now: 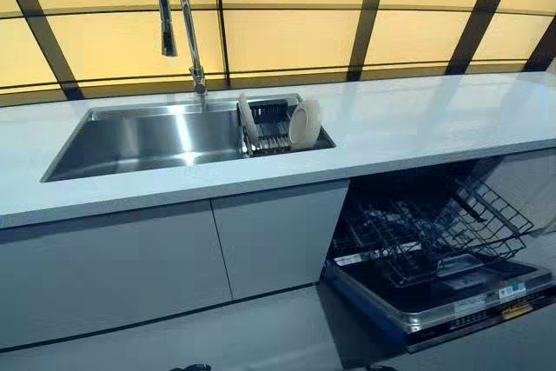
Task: Take plates into dishwasher
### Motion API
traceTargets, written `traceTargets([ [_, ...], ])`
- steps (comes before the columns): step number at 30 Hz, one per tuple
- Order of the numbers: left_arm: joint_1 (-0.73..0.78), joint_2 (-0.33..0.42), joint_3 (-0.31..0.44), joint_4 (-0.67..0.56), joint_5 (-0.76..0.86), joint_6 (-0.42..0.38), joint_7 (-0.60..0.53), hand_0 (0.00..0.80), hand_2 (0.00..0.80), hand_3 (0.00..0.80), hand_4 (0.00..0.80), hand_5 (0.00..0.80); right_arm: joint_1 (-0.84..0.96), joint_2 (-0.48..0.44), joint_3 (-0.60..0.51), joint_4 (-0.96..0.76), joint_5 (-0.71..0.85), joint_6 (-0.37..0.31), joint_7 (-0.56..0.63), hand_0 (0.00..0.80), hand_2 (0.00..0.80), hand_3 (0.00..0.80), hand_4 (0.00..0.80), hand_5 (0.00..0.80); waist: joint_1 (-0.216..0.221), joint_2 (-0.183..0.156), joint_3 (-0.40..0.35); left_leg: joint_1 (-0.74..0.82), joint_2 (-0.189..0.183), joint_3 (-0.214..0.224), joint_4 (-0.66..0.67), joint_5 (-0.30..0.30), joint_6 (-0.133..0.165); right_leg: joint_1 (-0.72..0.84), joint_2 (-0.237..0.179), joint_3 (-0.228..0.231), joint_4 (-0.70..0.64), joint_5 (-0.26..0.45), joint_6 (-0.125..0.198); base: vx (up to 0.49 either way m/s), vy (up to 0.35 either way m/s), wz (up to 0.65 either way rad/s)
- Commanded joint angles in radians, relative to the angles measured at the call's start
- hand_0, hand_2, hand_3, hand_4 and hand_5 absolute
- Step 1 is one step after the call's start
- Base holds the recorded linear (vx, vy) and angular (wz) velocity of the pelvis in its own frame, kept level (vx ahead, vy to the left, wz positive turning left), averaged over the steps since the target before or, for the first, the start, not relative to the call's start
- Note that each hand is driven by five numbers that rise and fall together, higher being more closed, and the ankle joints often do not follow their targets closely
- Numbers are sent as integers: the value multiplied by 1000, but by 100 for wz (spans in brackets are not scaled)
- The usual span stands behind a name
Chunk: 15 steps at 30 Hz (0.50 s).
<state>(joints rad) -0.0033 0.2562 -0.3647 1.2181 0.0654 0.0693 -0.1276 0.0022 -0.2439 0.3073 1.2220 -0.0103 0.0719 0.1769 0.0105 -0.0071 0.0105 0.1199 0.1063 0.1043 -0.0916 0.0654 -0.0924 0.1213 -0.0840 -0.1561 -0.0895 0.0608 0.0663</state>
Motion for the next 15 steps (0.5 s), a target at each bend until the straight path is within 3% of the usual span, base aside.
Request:
traceTargets([
  [1, -86, -13, 2, 29, 45, -7, -1, 0, 0, 0, 0, 0, -81, 17, 19, 24, -31, 10, 18, 0, 0, 0, 0, 0, -17, -17, 59, 39, -98, -1, 4, -81, 88, 35, 12, 6, 25, -28, 17, 0, 0, 0],
  [7, -88, -10, 2, 24, 37, 5, -7, 0, 0, 0, 0, 0, -82, 20, 28, 15, -26, 25, 23, 0, 0, 0, 0, 0, -13, -22, 63, 37, -99, -4, 4, -81, 90, 33, 13, 4, 27, -27, 17, 0, 0, 0],
  [10, -90, -9, 3, 24, 45, 13, -6, 0, 0, 0, 0, 0, -83, 18, 37, 14, -43, 27, 82, 0, 0, 0, 0, 0, -10, -24, 64, 37, -98, -7, 4, -81, 90, 35, 13, 3, 25, -27, 17, 0, 0, 0],
  [15, -86, -4, 1, 13, 84, 27, -10, 0, 0, 0, 0, 0, -88, 11, 97, -72, 6, -18, 339, 0, 0, 0, 0, 0, 5, -32, 64, 38, -100, -17, 4, -76, 88, 41, 12, -8, 25, -27, 17, 1, -9, 2],
])
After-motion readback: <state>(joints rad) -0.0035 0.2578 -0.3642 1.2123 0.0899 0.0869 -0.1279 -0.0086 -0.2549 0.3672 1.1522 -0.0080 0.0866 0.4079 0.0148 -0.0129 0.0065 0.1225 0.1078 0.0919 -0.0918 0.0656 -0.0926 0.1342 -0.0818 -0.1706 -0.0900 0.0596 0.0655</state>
